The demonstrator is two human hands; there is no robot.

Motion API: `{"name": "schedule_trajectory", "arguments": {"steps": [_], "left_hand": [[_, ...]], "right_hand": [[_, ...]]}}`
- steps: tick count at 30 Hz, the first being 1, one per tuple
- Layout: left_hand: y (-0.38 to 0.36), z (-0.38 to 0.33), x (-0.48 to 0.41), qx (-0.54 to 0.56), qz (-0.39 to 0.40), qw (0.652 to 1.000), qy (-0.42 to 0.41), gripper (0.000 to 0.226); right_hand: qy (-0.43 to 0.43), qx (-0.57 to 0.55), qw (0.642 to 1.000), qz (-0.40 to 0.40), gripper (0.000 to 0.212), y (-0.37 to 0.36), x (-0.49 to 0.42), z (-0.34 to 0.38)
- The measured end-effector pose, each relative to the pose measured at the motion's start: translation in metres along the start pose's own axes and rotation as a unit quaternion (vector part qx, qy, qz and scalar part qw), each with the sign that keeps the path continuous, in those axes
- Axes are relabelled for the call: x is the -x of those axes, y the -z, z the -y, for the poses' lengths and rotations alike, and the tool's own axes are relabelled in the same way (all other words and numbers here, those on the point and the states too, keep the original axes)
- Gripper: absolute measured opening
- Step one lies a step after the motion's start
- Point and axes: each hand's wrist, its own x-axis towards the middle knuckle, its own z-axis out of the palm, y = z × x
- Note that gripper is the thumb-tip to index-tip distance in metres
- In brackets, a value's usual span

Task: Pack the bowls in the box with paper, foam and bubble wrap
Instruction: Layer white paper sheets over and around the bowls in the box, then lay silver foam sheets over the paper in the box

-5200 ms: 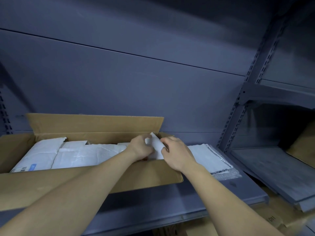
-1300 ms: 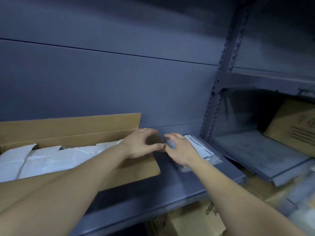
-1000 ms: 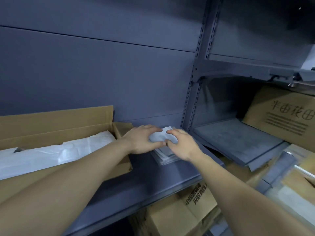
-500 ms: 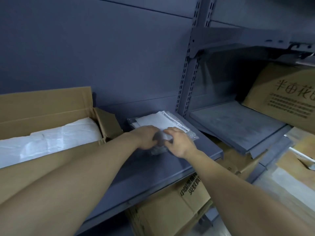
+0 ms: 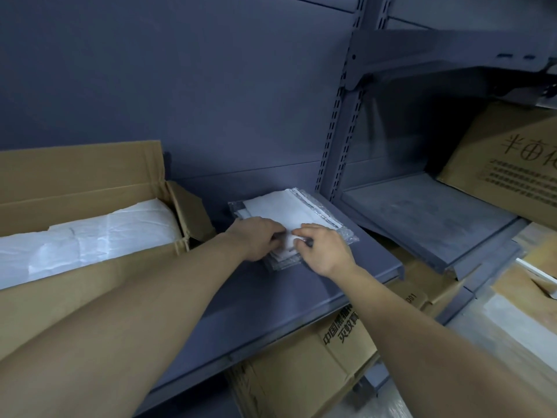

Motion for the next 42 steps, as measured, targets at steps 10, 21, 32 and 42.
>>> {"name": "schedule_trajectory", "arguments": {"steps": [10, 21, 32, 42], "left_hand": [[0.006, -0.005, 0.000, 0.033, -0.053, 0.998, 0.019, 0.040], [0.039, -0.015, 0.009, 0.156, -0.216, 0.963, 0.028, 0.023], [0.082, -0.004, 0.054, 0.428, -0.190, 0.881, 0.066, 0.029], [0.111, 0.016, 0.109, 0.538, -0.301, 0.781, 0.093, 0.060]], "right_hand": [[0.007, -0.036, 0.998, -0.044, 0.029, 0.008, -0.006, 0.008], [0.070, -0.075, 0.981, -0.167, 0.047, 0.043, 0.002, 0.032], [0.000, -0.233, 0.956, -0.177, 0.063, 0.059, 0.012, 0.071], [0.040, -0.334, 0.924, -0.181, 0.063, 0.058, 0.028, 0.114]]}}
